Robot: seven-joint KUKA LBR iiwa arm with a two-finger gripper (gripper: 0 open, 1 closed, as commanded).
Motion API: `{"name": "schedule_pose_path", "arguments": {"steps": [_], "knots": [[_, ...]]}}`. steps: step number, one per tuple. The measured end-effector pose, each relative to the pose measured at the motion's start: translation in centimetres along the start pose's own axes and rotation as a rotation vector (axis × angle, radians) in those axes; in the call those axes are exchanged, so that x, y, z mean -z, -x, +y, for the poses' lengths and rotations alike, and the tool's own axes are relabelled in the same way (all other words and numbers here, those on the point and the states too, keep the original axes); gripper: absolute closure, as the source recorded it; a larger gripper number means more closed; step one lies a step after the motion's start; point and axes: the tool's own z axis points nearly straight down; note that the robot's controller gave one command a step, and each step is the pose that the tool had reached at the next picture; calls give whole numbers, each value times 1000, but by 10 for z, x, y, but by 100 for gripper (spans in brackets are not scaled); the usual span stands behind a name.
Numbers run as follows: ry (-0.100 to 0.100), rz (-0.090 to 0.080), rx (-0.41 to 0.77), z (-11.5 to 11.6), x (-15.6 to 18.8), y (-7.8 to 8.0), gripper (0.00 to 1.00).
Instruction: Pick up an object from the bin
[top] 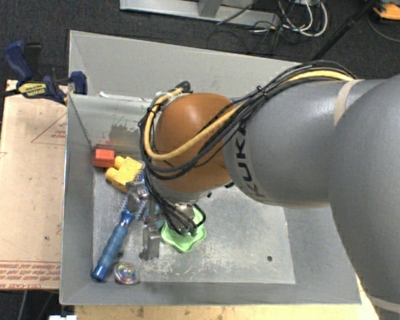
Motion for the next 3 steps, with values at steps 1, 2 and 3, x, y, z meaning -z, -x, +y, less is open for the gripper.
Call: {"name": "schedule_pose_path", "arguments": {"steps": [1,2,3], "knots": [[0,-1,364,-9,-89,34,0],[1,-2,363,-9,-87,34,100],[-2,-11,374,-3,80,47,100]]}}
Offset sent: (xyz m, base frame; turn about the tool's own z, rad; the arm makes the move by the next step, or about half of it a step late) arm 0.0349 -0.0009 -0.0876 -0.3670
